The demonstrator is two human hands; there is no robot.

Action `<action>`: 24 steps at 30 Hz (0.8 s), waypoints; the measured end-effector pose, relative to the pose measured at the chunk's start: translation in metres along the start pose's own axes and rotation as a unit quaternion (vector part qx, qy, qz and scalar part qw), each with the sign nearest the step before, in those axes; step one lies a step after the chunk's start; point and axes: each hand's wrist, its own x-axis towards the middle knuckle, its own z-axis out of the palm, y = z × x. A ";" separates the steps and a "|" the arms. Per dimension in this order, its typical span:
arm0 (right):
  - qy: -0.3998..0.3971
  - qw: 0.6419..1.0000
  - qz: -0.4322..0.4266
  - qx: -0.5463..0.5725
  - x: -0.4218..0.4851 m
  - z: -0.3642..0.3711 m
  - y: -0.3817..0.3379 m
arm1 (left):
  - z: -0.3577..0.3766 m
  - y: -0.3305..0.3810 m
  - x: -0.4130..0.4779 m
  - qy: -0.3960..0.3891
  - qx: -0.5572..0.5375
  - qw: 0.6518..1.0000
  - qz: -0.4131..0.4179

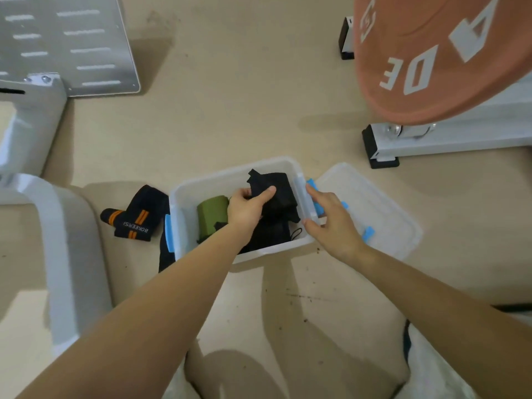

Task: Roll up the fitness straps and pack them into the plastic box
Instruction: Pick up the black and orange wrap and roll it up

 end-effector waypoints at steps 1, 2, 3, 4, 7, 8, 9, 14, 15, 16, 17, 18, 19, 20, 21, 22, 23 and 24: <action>0.000 1.000 0.000 0.000 -0.001 0.000 0.000 | -0.002 0.002 0.000 0.010 0.054 0.998 0.004; -0.001 1.000 0.000 0.001 -0.001 0.000 0.000 | -0.004 0.003 -0.002 0.023 0.108 0.994 0.010; -0.002 1.000 0.001 0.003 -0.002 0.001 0.000 | -0.006 0.003 -0.005 0.044 0.155 0.987 0.021; -0.002 1.000 0.004 0.005 -0.002 0.001 -0.001 | -0.008 0.002 -0.009 0.073 0.192 0.978 0.042; -0.002 1.000 0.009 0.011 -0.003 0.002 -0.002 | -0.009 -0.002 -0.021 0.160 0.266 0.934 0.179; -0.004 1.000 0.008 0.011 -0.003 0.002 -0.002 | -0.009 -0.003 -0.023 0.165 0.292 0.914 0.228; -0.006 1.000 0.008 0.011 -0.003 0.002 -0.002 | -0.010 -0.004 -0.024 0.159 0.318 0.894 0.272; -0.004 1.000 0.006 0.009 -0.002 0.003 0.000 | -0.013 -0.014 -0.017 0.047 0.411 0.821 0.394; -0.005 1.000 0.005 0.008 -0.002 0.003 0.000 | -0.013 -0.017 -0.015 0.015 0.414 0.830 0.375; -0.006 1.000 0.004 0.008 -0.002 0.003 0.001 | -0.015 -0.018 -0.013 -0.010 0.407 0.845 0.346; -0.007 1.000 0.003 0.009 -0.002 0.003 0.001 | -0.017 -0.019 -0.010 -0.026 0.397 0.860 0.321; -0.008 1.000 0.002 0.009 -0.002 0.003 0.002 | -0.019 -0.018 -0.006 -0.033 0.391 0.869 0.301; -0.008 1.000 0.002 0.008 -0.001 0.003 0.002 | -0.023 -0.016 -0.003 -0.037 0.393 0.873 0.286; -0.009 1.000 0.002 0.005 -0.001 0.002 0.002 | -0.028 -0.014 -0.001 -0.038 0.401 0.873 0.275; -0.008 1.000 0.001 0.001 0.000 0.002 0.002 | -0.032 -0.013 0.001 -0.036 0.414 0.869 0.267; -0.008 1.000 -0.002 -0.003 0.001 0.003 0.002 | -0.036 -0.012 0.001 -0.034 0.430 0.863 0.262; -0.010 1.000 -0.006 -0.007 0.000 0.002 0.002 | -0.038 -0.012 0.001 -0.032 0.443 0.858 0.257; -0.013 1.000 -0.009 -0.012 0.000 0.002 0.002 | -0.038 -0.013 0.000 -0.034 0.449 0.857 0.251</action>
